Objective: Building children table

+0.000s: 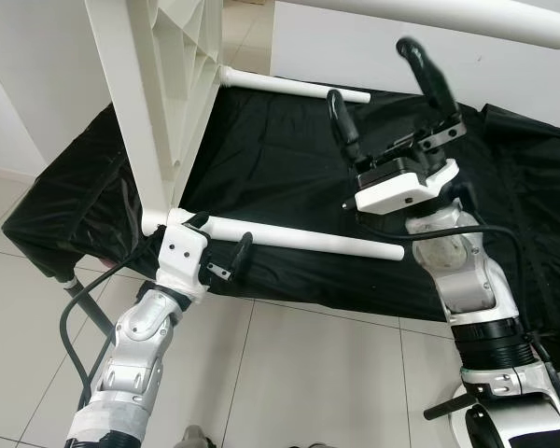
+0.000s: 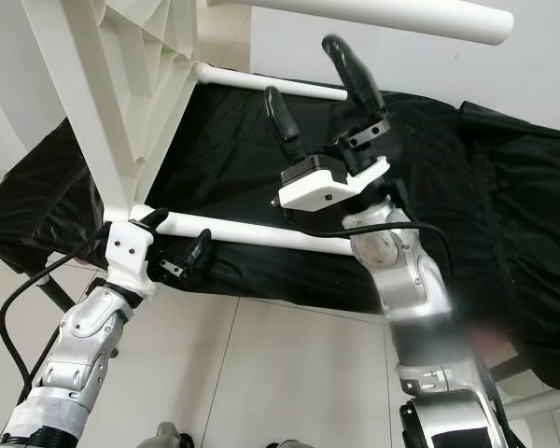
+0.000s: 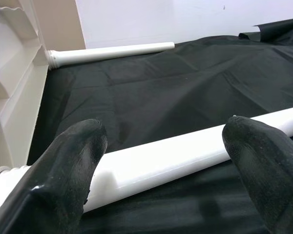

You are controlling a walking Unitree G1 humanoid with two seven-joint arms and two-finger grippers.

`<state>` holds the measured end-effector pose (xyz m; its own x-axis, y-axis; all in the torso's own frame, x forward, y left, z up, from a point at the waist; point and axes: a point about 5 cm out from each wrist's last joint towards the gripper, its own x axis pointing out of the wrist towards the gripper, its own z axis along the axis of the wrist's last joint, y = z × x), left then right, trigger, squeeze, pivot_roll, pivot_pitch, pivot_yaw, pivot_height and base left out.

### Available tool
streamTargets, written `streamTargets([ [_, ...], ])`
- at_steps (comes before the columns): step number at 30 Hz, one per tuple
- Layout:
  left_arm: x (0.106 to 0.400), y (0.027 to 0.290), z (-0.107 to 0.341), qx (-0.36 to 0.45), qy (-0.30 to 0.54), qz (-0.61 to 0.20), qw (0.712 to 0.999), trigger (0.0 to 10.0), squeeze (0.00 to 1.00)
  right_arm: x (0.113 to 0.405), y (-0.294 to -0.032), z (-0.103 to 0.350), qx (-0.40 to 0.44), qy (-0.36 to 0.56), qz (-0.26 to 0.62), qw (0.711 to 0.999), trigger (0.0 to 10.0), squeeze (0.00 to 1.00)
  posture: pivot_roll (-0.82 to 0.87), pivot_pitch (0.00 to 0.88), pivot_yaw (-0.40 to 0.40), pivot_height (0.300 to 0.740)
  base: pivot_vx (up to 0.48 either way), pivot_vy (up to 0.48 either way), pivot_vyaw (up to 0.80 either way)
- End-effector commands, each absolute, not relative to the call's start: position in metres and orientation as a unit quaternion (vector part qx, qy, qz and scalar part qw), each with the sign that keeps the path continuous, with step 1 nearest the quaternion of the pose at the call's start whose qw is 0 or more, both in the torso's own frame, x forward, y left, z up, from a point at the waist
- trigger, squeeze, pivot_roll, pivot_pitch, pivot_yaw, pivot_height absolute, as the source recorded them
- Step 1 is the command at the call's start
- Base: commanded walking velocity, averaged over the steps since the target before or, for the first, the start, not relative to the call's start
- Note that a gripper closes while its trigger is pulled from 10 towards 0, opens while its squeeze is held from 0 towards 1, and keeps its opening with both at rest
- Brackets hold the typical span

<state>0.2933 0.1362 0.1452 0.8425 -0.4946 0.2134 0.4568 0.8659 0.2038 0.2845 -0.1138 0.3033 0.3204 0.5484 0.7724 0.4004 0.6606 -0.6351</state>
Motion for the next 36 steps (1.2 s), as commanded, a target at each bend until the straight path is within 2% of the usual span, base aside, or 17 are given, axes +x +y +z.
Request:
streamTargets([
  [1,0.293,0.134,0.144,0.073,-0.125,-0.257,0.956,10.0,0.0,0.285,-0.116,0.312,-0.417,-0.594,0.037,0.687,10.0,0.0,0.02,0.107,-0.046,0.74,0.0,0.0,0.0],
  [18,0.298,0.14,0.146,0.074,-0.13,-0.239,0.959,10.0,0.0,0.301,-0.105,0.348,-0.441,-0.574,0.05,0.688,10.0,0.0,0.02,0.09,-0.06,0.74,0.0,0.0,0.0],
  [26,0.3,0.14,0.148,0.074,-0.132,-0.24,0.959,10.0,0.0,0.308,-0.101,0.374,-0.478,-0.555,0.035,0.68,10.0,0.0,0.01,0.091,-0.058,0.74,0.0,0.0,0.0],
  [36,0.297,0.139,0.143,0.068,-0.121,-0.241,0.96,10.0,0.0,0.317,-0.096,0.373,-0.542,-0.495,0.039,0.677,10.0,0.0,0.01,0.094,-0.07,0.74,0.0,0.0,0.0],
])
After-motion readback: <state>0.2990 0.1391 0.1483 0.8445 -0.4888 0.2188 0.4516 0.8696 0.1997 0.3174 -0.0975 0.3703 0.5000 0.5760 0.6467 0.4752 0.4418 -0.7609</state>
